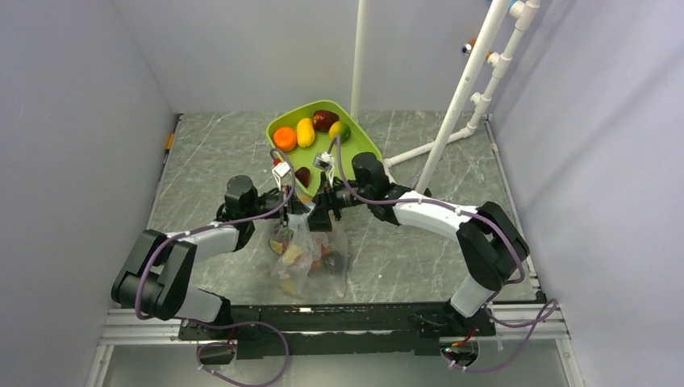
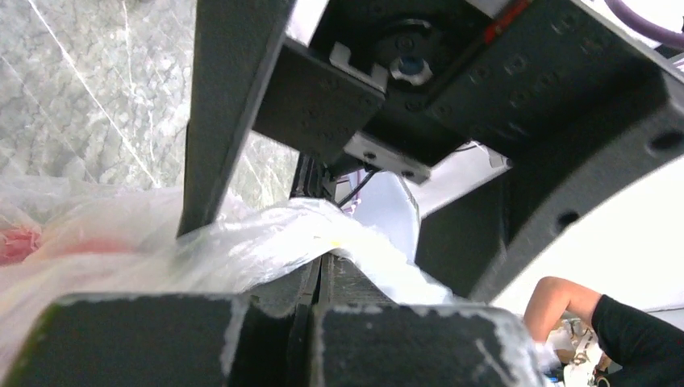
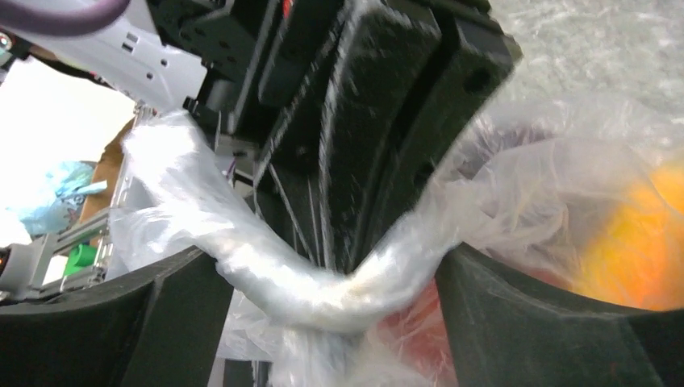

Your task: Place the fake fruits into the plastic bag and tie a complex knot

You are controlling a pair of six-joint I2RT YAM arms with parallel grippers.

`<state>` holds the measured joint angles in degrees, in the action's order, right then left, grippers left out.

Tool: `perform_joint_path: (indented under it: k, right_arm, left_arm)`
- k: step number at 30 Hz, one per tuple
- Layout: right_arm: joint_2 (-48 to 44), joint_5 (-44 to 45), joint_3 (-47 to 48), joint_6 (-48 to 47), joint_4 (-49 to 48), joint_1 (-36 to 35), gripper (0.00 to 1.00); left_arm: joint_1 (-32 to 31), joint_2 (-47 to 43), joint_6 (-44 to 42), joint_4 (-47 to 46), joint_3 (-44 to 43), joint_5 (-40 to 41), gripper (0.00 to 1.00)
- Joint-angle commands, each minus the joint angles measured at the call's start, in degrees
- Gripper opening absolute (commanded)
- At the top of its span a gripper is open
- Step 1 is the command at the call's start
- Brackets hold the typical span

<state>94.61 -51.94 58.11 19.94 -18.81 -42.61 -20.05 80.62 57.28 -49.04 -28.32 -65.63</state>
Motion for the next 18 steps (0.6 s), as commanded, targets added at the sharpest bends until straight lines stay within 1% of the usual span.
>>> perform_joint_path:
  k: [1, 3, 5, 7, 9, 10, 11, 12, 13, 14, 16, 18]
  right_arm:
    - [-6.4, -5.0, 0.4, -5.8, 7.3, 4.9, 0.92]
    - [-10.0, -5.4, -0.2, -10.3, 14.0, 6.4, 0.92]
    - [-13.0, -5.2, -0.5, -12.4, 18.2, 7.2, 0.92]
    - [-15.4, -4.0, -0.9, -14.0, 22.8, 7.5, 0.89]
    - [-17.0, -2.2, -1.3, -16.3, 26.1, 7.7, 0.83]
    - [-17.4, -1.1, -1.6, -17.4, 27.5, 7.8, 0.79]
    - [-17.5, 0.0, -1.8, -18.3, 28.7, 7.8, 0.72]
    - [-17.2, 0.3, -1.9, -18.8, 29.1, 7.8, 0.66]
    - [-16.7, 0.6, -1.8, -18.8, 29.3, 7.8, 0.63]
    - [-15.8, 1.0, -1.6, -18.0, 28.9, 7.5, 0.62]
    - [-13.0, 1.1, -0.6, -15.9, 27.3, 6.8, 0.66]
    - [-11.1, 0.8, 0.2, -12.8, 23.8, 5.5, 0.71]
  left_arm:
    - [0.7, -1.8, -1.7, -2.9, 0.3, -3.1, 0.00]
    - [0.7, -1.6, -1.4, -3.5, 0.5, -3.0, 0.00]
    - [0.8, -1.2, -1.2, -3.9, 0.5, -3.1, 0.00]
    - [0.7, -1.0, -1.3, -3.8, 0.3, -3.1, 0.00]
    - [0.7, -1.0, -1.2, -3.8, 0.1, -3.4, 0.00]
    - [0.7, -1.0, -1.5, -3.4, 0.0, -3.5, 0.00]
    - [0.7, -1.1, -1.6, -3.2, 0.1, -3.5, 0.00]
    - [0.7, -1.0, -1.8, -3.0, 0.2, -3.5, 0.00]
    - [0.7, -1.0, -2.0, -2.9, 0.3, -3.5, 0.00]
    - [0.6, -0.9, -1.9, -2.9, 0.3, -3.5, 0.00]
    - [0.4, -0.5, -1.8, -3.4, 0.3, -3.6, 0.00]
    - [-0.1, -0.2, -2.0, -3.1, 0.1, -3.5, 0.00]
